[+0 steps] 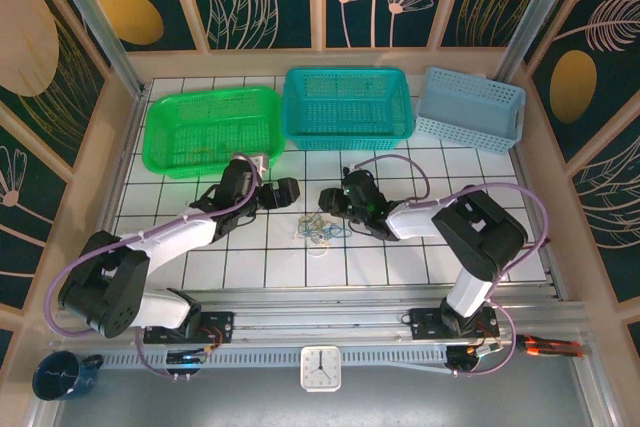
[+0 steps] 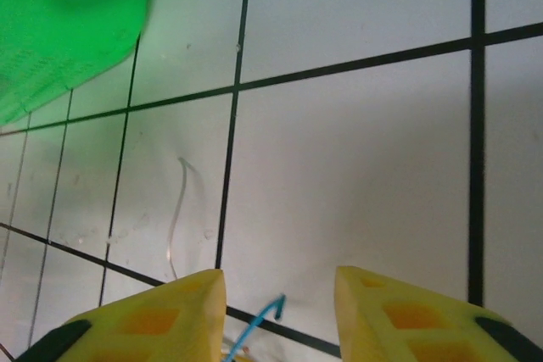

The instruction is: Untangle the cables

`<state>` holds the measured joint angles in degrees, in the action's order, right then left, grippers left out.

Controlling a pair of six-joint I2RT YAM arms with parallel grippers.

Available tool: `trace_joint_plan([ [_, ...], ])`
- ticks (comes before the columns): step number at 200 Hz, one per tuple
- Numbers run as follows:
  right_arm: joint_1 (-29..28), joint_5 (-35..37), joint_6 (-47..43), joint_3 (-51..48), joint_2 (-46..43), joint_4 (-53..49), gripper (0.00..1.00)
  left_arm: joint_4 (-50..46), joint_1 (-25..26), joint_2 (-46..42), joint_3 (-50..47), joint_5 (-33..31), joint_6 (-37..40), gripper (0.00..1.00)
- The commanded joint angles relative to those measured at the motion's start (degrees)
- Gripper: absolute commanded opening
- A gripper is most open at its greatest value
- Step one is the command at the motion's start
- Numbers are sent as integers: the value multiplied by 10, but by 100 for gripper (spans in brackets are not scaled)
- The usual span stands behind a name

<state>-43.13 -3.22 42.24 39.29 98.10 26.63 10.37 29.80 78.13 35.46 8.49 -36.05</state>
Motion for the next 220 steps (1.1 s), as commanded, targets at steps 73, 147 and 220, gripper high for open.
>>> trace_joint_plan([
  [73,15,-28,-37,51,-48,0,0,55,2,-58,-50,1,36,99],
  [147,13,-22,-79,108,-187,-76,0,178,3,-115,-99,51,59,99],
  [220,6,-30,-79,117,-199,-77,0,230,3,-123,-97,98,84,99],
])
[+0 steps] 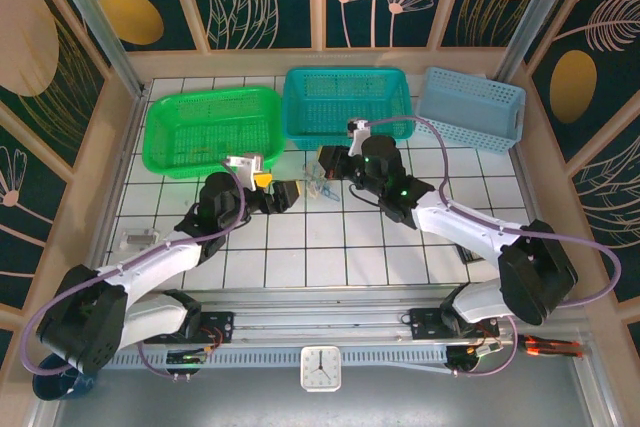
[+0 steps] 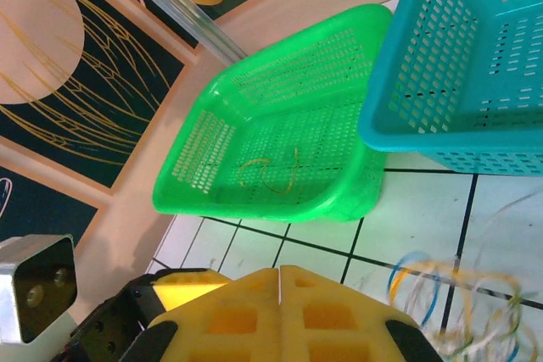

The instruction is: Untangle the cables

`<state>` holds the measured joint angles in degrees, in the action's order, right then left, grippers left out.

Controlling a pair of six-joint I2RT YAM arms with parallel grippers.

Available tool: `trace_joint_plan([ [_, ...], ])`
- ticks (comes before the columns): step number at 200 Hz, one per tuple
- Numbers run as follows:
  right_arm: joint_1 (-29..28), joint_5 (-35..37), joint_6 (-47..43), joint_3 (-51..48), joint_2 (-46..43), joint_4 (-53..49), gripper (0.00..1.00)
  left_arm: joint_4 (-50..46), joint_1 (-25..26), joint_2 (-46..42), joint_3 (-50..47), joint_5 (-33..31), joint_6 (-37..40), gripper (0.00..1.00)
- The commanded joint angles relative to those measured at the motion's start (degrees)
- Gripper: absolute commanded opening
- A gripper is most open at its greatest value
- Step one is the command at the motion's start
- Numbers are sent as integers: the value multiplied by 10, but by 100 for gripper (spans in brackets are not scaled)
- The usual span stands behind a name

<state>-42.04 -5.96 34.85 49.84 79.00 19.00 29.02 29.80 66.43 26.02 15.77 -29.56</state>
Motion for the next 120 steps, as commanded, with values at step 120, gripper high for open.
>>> trace_joint_plan([
  [120,-37,8,-6,3,5,-4,0,78,32,85,15,29,70,96],
])
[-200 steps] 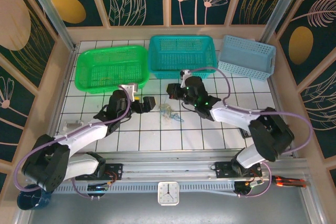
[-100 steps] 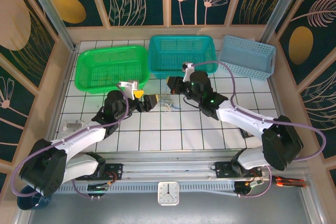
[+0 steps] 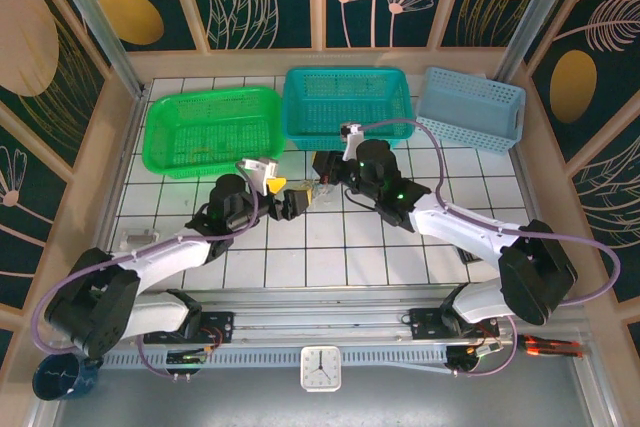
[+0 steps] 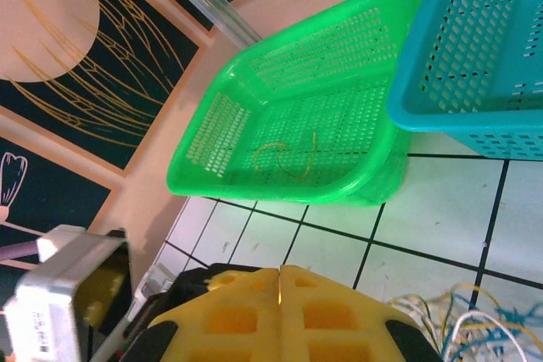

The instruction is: Untangle the cables

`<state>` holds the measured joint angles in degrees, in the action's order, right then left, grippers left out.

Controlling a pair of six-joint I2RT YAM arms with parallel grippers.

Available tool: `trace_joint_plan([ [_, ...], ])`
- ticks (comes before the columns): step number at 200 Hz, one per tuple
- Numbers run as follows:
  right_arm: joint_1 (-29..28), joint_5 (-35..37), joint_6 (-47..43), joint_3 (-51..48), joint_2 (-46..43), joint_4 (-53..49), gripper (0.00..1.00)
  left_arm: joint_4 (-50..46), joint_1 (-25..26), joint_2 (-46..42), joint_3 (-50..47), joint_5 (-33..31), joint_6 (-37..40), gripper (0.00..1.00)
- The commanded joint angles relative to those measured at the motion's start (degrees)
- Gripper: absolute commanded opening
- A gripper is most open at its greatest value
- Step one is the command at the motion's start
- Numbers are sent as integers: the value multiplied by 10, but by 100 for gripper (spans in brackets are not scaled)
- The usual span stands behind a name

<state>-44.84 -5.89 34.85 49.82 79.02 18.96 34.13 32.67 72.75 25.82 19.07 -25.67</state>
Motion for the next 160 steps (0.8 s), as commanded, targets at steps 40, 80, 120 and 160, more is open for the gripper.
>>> trace_joint_plan([
  [40,-16,9,-8,6,9,-6,0,22,3,66,42,-15,69,95],
  [80,-24,12,-8,7,9,-8,0,39,3,104,59,1,74,91],
  [120,-34,13,-7,16,8,-9,0,77,5,134,62,7,59,84],
  [160,-39,14,-8,31,-1,-14,0,102,5,169,71,9,47,72],
])
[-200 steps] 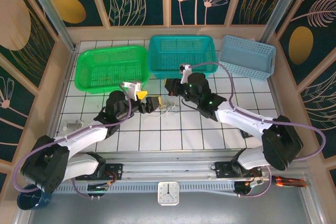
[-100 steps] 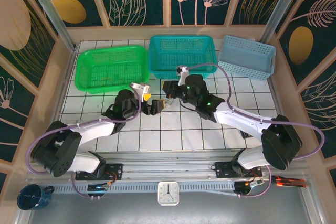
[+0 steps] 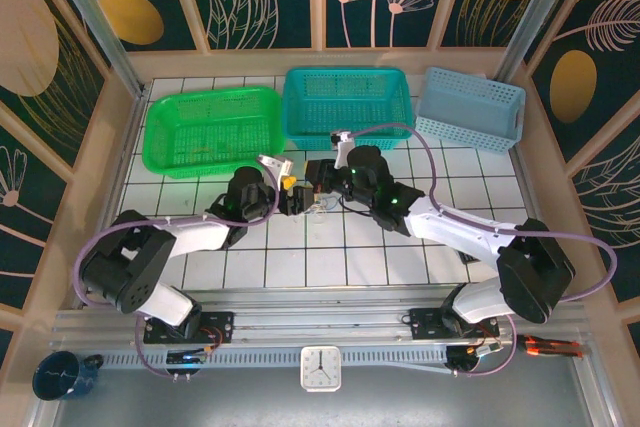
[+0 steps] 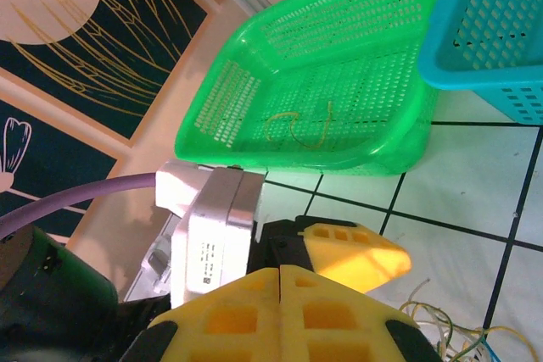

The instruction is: Untangle the cables

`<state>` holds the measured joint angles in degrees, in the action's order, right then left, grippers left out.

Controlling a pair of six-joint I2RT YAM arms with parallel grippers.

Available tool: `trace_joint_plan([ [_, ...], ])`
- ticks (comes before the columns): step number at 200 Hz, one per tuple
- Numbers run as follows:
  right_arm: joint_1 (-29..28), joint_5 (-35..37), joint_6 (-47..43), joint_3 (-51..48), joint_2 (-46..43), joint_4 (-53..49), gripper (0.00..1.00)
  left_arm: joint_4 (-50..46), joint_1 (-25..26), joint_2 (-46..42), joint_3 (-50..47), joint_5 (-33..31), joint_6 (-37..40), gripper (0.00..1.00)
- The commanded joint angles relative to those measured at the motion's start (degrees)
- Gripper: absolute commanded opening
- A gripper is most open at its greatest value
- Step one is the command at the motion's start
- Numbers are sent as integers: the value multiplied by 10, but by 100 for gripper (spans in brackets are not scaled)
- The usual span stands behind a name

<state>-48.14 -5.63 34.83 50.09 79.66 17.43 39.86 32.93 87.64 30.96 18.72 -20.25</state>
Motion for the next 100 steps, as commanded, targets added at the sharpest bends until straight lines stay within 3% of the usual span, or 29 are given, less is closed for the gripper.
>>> trace_joint_plan([
  [1,-6,11,-7,29,-7,1,0,45,3,21,20,12,-7,71],
  [43,-4,32,-21,66,-34,-28,0,71,3,56,8,13,-24,55],
  [100,26,16,-33,138,-85,-49,0,89,3,88,-16,13,-36,41],
])
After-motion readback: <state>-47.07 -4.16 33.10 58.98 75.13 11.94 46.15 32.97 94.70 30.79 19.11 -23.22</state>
